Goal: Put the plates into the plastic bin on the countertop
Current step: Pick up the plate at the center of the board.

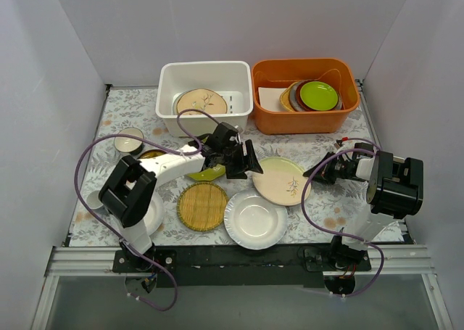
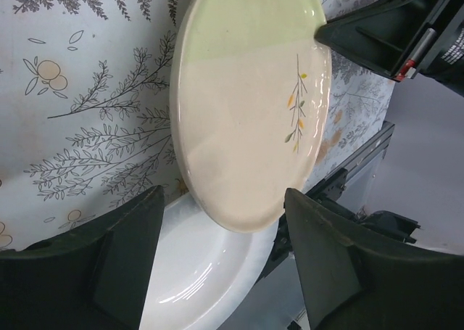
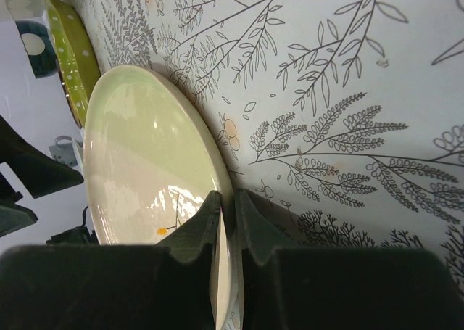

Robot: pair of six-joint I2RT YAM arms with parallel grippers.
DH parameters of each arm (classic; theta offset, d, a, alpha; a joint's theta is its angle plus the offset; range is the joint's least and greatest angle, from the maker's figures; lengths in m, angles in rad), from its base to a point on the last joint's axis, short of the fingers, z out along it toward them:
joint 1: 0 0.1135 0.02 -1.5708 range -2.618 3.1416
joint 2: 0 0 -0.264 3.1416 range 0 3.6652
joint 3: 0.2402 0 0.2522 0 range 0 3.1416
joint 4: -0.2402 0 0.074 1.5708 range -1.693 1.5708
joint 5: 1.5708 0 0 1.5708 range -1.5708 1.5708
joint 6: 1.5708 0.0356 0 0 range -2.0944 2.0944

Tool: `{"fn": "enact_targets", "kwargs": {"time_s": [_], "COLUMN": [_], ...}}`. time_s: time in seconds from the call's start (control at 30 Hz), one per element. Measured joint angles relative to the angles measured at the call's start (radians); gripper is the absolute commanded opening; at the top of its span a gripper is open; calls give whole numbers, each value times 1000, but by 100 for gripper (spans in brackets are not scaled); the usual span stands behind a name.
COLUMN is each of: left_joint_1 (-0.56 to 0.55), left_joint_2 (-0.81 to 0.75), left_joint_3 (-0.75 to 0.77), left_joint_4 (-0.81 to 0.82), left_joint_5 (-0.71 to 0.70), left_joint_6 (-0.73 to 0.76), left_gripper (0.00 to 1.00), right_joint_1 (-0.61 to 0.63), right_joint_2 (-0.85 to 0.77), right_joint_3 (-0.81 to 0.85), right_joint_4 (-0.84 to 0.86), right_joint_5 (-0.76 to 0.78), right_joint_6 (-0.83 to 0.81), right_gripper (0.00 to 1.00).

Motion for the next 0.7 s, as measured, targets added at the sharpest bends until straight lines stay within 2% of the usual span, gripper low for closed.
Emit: {"fn": "enact_targets", "kwargs": {"time_s": [0.3, 0.47, 0.67, 0.7], "left_joint_1": [0, 0, -5, -6], "left_joint_2": [101, 134, 172, 177], "left_joint_3": [2, 2, 6, 8], "left_joint_4": [32, 67, 115, 119], "left_joint_5": [61, 91, 125, 130], "left_joint_6": [18, 16, 11, 10], "left_gripper": [57, 46, 39, 35], "right_joint_1": [0, 0, 0, 0], "right_joint_2": [1, 2, 2, 2], "right_joint_3": [0, 0, 0, 0], "right_joint_4": [0, 0, 0, 0], "right_joint_5": [-2, -3, -4, -4], "right_joint_6": [-2, -2, -2, -2], "right_gripper": [16, 16, 16, 16]}}
